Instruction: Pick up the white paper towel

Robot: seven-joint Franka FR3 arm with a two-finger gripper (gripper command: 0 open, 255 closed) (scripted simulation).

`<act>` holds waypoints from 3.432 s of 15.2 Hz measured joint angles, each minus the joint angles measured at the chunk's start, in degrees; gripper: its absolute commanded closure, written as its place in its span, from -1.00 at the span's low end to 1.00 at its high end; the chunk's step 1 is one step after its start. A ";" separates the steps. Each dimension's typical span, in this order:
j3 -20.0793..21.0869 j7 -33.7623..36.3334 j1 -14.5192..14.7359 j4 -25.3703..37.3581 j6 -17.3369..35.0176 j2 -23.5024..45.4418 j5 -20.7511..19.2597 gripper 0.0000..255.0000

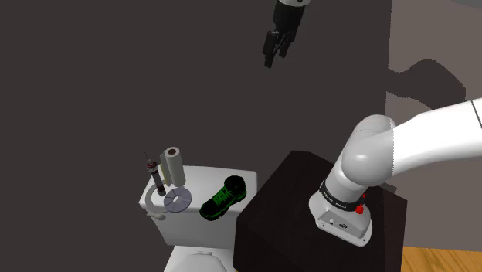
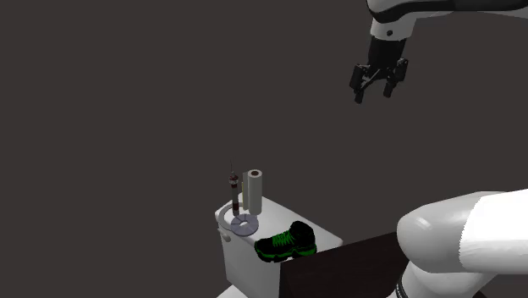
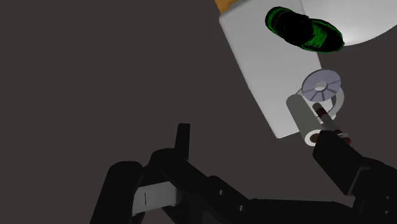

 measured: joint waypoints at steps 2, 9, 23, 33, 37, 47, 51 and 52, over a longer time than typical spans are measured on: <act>0.18 0.30 0.13 -0.51 0.74 0.38 0.18 -1.00; 3.02 4.25 2.00 -3.83 10.20 8.27 2.65 -1.00; 9.24 12.21 5.70 -0.44 27.81 32.25 5.84 -1.00; 12.26 17.89 8.54 10.58 35.79 53.10 4.62 -1.00; 12.73 19.78 10.04 16.78 37.34 61.56 3.72 -1.00; 12.42 21.53 11.86 21.86 41.92 71.80 2.32 -1.00; 12.32 21.62 11.94 21.72 42.68 72.41 2.18 1.00; 12.31 21.62 11.93 21.76 42.70 72.41 2.17 1.00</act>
